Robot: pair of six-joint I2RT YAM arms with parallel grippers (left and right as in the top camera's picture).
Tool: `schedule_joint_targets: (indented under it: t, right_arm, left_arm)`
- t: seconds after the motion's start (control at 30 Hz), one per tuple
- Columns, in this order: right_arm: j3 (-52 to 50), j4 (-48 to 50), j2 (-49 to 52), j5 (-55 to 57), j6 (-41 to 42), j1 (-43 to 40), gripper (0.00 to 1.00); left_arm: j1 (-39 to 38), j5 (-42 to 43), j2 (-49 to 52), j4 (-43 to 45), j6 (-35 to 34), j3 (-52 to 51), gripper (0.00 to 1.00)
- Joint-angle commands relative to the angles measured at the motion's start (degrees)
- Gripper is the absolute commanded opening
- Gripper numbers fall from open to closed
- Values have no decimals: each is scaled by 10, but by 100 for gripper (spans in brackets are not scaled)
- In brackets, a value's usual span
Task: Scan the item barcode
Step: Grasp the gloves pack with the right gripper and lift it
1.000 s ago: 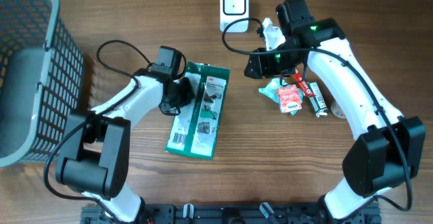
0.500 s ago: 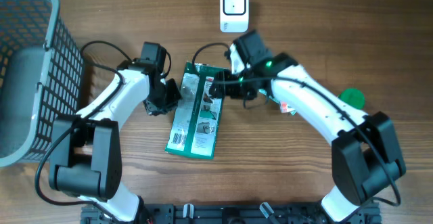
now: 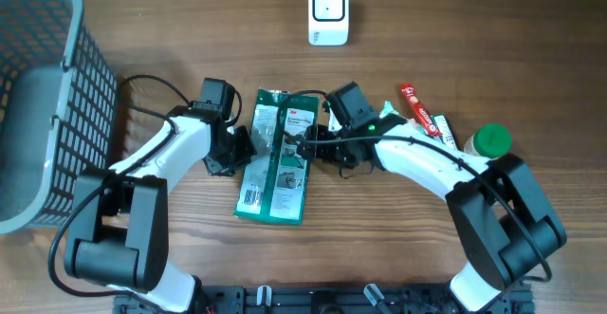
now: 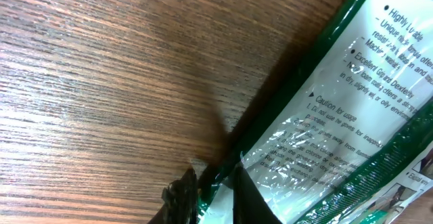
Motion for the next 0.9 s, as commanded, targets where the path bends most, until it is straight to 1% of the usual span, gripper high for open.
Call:
schedule_joint_targets:
  t: [0.0,0.1,0.27,0.37,0.43,0.47,0.67,0.7,0.8,0.87]
  right_arm:
    - [-35,37,3,2,44,1,66]
    - [-58,83,18,-29,54,2,66]
    - [-58,134,63,-91,55,11,66]
    - [-58,170,91,-114,73,26,65]
    - [-58,196,100,-129,71,35,60]
    - [-58,210,102,-138,71,40,56]
    - [-58,272,103,-162,66,48,47]
    - [-58,277,103,-162,66,48,44]
    - [-58,290,103,-162,66,48,24]
    - [-58,291,103,-162,66,48,19]
  left_arm:
    - [-2,-8,17,0,8,-26,12]
    - [-2,-8,17,0,8,-26,12]
    - [-2,-8,17,0,9,-26,12]
    - [-2,-8,17,0,9,-26,12]
    - [-2,-8,17,0,9,-26,12]
    - [-2,-8,17,0,9,-26,12]
    - [-2,-8,17,0,9,-26,12]
    - [-2,-8,17,0,9,-26,12]
    - [-2,-8,17,0,9,-26,12]
    - [-2,-8,17,0,9,-26,12]
